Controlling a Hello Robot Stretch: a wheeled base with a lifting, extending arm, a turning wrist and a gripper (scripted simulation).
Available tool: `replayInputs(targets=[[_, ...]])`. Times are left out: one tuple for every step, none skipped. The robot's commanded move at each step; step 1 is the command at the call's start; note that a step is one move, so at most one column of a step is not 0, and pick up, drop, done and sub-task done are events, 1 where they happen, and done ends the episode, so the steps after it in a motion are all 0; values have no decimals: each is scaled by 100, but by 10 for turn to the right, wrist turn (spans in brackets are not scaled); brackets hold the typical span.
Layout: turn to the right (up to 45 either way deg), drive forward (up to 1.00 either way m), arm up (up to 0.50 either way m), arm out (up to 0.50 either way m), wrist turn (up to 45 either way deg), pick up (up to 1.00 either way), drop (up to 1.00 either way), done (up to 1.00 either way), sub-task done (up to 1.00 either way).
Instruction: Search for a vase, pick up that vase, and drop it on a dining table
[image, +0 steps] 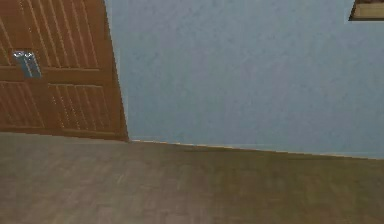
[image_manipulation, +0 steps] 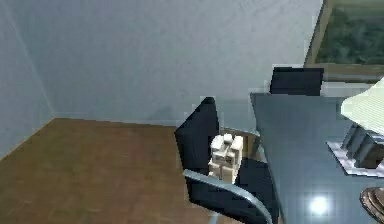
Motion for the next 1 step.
replayInputs(targets=[[0, 40, 0, 0, 0, 0, 0, 0, 0]])
